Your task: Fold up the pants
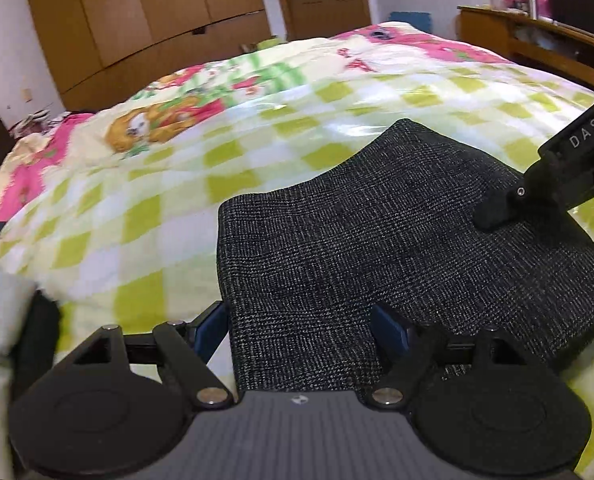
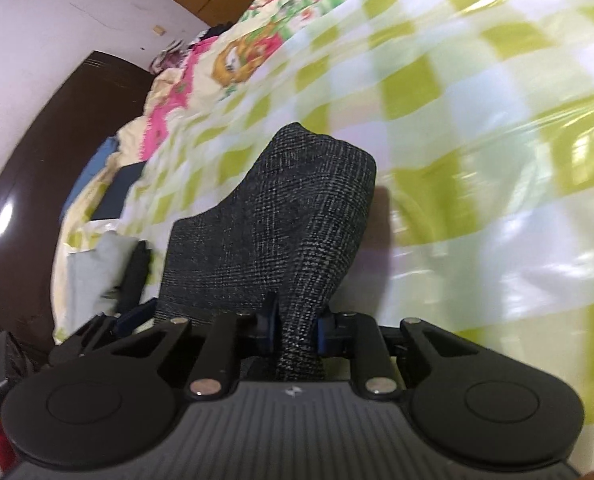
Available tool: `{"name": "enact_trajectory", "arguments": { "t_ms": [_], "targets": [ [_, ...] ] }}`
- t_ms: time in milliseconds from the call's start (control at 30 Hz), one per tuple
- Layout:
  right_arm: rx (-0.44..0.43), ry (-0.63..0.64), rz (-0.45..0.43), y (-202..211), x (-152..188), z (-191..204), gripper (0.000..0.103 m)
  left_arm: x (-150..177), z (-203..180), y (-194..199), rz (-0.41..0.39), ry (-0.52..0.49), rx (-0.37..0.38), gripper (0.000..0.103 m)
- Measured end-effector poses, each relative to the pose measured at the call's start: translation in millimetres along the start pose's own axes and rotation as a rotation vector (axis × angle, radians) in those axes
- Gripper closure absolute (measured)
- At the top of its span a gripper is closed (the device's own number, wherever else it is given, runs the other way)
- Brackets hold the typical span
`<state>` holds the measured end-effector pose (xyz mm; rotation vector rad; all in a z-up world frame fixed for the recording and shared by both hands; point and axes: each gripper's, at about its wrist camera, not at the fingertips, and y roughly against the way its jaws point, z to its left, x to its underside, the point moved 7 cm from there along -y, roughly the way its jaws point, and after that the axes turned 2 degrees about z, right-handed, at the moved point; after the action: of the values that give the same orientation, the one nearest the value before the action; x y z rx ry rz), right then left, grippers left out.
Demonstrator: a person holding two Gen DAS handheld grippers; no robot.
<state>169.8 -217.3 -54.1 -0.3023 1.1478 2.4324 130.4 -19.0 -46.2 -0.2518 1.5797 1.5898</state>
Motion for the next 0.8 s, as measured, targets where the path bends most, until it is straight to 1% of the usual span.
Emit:
{"name": "enact_trajectory", "arguments": {
  "t_ms": [167, 333, 433, 533, 667, 800],
  "targets": [
    [0.094, 0.036, -0.018, 18, -4, -16, 0.084, -12, -32, -4, 0.024, -0.002, 0.025, 0.012],
    [0.158, 0.037, -0.027, 21, -6, -27, 0.081, -15, -52, -4, 0.036, -0.025, 0.007, 0.012],
    [0.178, 0.033, -0.031, 20, -4, -29, 0.079, -15, -55, -3, 0.045, -0.030, -0.013, 0.012],
    [0.202, 0.028, -0.047, 22, 0, -31, 0.076, -14, -53, -4, 0.051, -0.015, -0.007, 0.012],
    [0.214, 0.021, -0.055, 29, 3, -31, 0.071, -13, -53, -3, 0.049, -0.012, -0.010, 0.012],
    [0.215, 0.027, -0.061, 38, 10, -30, 0.069, -15, -51, -2, 0.050, -0.008, -0.007, 0.012]
  ]
}}
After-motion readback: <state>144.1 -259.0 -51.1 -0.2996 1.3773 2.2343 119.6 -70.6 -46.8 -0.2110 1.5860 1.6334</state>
